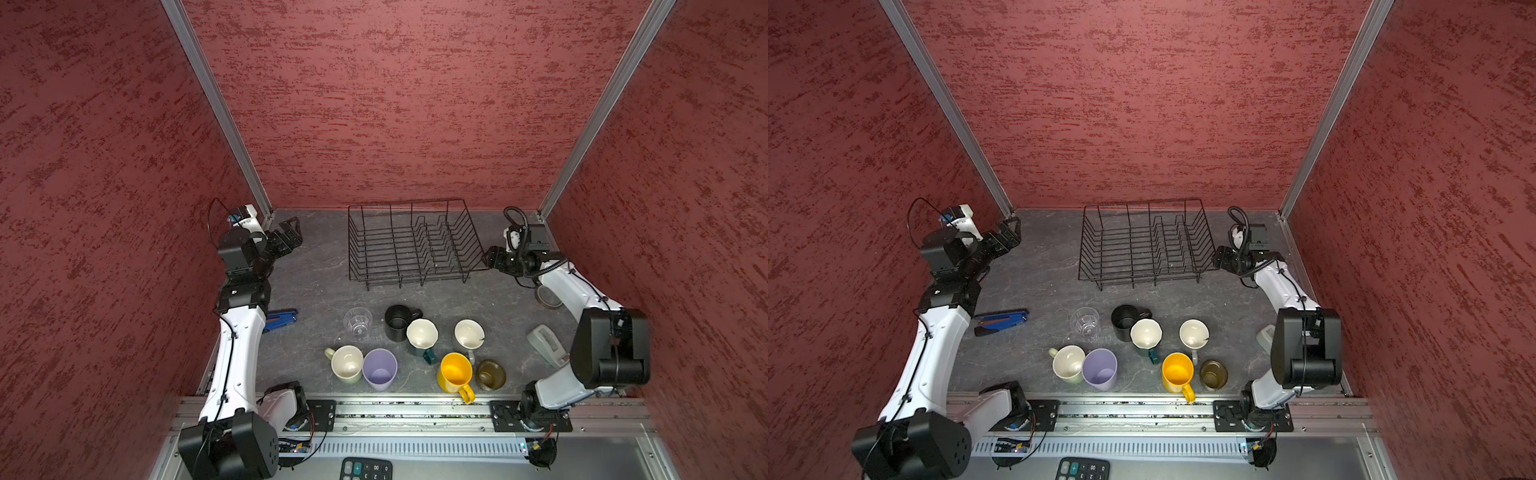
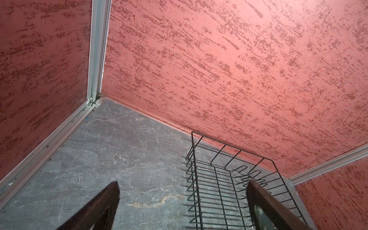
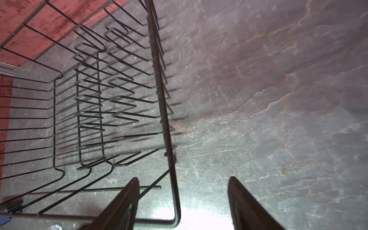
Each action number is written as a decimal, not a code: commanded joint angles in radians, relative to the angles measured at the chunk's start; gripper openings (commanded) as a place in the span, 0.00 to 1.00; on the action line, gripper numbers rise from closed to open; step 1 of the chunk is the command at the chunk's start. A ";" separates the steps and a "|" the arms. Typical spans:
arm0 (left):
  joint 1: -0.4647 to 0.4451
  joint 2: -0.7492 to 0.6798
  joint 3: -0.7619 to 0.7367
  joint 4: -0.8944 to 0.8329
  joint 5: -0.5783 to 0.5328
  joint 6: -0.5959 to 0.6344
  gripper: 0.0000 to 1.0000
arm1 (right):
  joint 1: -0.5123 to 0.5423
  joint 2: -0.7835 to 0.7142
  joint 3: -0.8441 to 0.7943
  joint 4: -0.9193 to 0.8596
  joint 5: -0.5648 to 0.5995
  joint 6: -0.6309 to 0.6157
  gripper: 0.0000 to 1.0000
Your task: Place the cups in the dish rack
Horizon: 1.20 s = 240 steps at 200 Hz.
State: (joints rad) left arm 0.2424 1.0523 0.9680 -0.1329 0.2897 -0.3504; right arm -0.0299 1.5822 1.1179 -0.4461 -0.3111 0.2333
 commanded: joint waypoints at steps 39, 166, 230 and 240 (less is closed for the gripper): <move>0.018 -0.008 -0.017 0.022 0.022 0.011 1.00 | 0.000 0.068 0.065 0.041 -0.026 -0.031 0.52; 0.032 0.009 -0.027 0.041 0.039 -0.016 1.00 | 0.069 0.097 0.076 -0.021 0.019 -0.091 0.16; 0.032 0.012 -0.028 0.043 0.041 -0.019 1.00 | 0.120 0.066 0.050 -0.099 0.093 -0.149 0.04; 0.033 0.012 -0.028 0.043 0.042 -0.021 1.00 | 0.124 0.056 0.040 -0.105 0.093 -0.156 0.04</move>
State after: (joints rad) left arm 0.2657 1.0622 0.9478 -0.1104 0.3164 -0.3668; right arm 0.0788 1.6665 1.1698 -0.4755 -0.2535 0.1272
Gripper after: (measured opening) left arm 0.996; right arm 0.091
